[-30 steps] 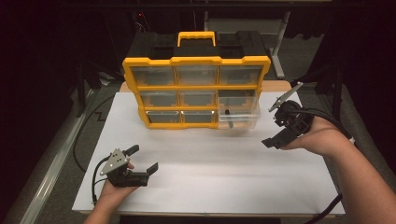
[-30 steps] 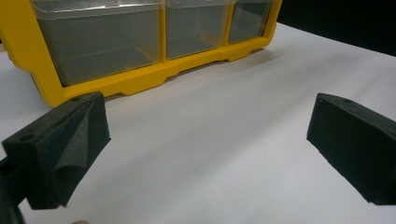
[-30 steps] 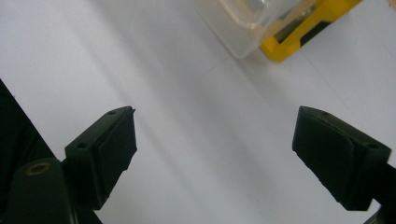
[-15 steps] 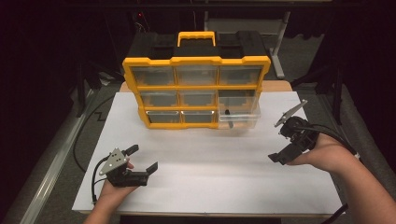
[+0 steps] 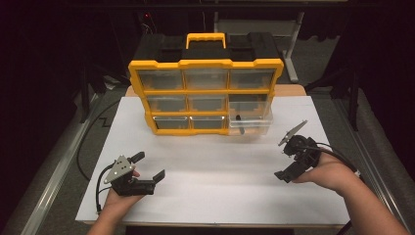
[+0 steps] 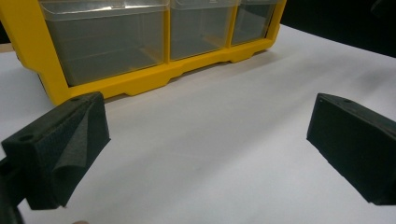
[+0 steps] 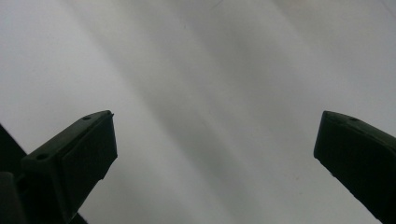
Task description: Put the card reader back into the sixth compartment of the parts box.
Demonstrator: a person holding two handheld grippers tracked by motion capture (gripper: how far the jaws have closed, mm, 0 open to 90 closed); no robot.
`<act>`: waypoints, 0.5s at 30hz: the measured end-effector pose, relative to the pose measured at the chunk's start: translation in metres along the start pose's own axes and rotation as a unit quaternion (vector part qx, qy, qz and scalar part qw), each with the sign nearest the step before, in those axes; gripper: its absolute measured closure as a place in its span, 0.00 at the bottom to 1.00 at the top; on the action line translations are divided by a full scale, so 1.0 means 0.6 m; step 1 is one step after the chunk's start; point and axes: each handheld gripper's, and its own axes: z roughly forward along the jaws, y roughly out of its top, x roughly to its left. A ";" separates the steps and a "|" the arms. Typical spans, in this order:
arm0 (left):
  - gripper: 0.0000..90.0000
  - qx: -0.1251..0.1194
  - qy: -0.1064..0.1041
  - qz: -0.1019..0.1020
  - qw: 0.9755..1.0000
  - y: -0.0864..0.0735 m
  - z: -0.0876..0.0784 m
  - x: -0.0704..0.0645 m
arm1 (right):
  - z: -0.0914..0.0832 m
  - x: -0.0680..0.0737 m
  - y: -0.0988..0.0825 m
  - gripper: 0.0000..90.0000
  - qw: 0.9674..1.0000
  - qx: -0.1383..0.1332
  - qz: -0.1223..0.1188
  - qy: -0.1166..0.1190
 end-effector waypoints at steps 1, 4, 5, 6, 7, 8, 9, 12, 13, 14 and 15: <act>0.00 0.002 0.000 0.001 1.000 0.000 0.001 0.000 | 0.009 0.001 -0.001 0.00 1.000 0.001 0.001 0.002; 0.00 0.003 -0.002 -0.004 1.000 0.000 0.002 0.000 | 0.036 0.007 -0.003 0.00 1.000 0.005 0.002 0.005; 0.00 0.003 -0.004 -0.006 1.000 0.000 0.002 0.000 | 0.045 0.009 -0.003 0.00 1.000 0.006 0.001 0.005; 0.00 0.002 -0.002 -0.007 1.000 0.000 0.002 0.001 | 0.054 0.012 -0.003 0.00 1.000 0.009 0.001 0.004; 0.00 0.001 0.000 -0.009 1.000 0.000 0.002 0.001 | 0.063 0.014 -0.003 0.00 1.000 0.011 -0.003 0.003; 0.00 0.004 0.001 -0.011 1.000 0.000 0.001 0.003 | 0.072 0.017 -0.004 0.00 1.000 0.012 -0.003 0.004; 0.00 0.003 0.004 -0.016 1.000 0.000 0.000 0.003 | 0.080 0.019 -0.004 0.00 1.000 0.013 -0.004 0.005; 0.00 -0.003 0.011 -0.012 1.000 0.003 -0.003 0.003 | 0.098 0.023 -0.004 0.00 1.000 0.016 -0.005 -0.001; 0.00 -0.002 0.013 -0.011 1.000 0.004 -0.003 0.003 | 0.103 0.024 -0.004 0.00 1.000 0.014 -0.004 -0.002; 0.00 0.000 0.012 -0.011 1.000 0.003 -0.003 0.003 | 0.107 0.024 -0.003 0.00 1.000 0.010 -0.004 -0.005; 0.00 0.002 0.011 -0.009 1.000 0.003 -0.003 0.003 | 0.111 0.024 -0.003 0.00 1.000 0.007 0.002 -0.007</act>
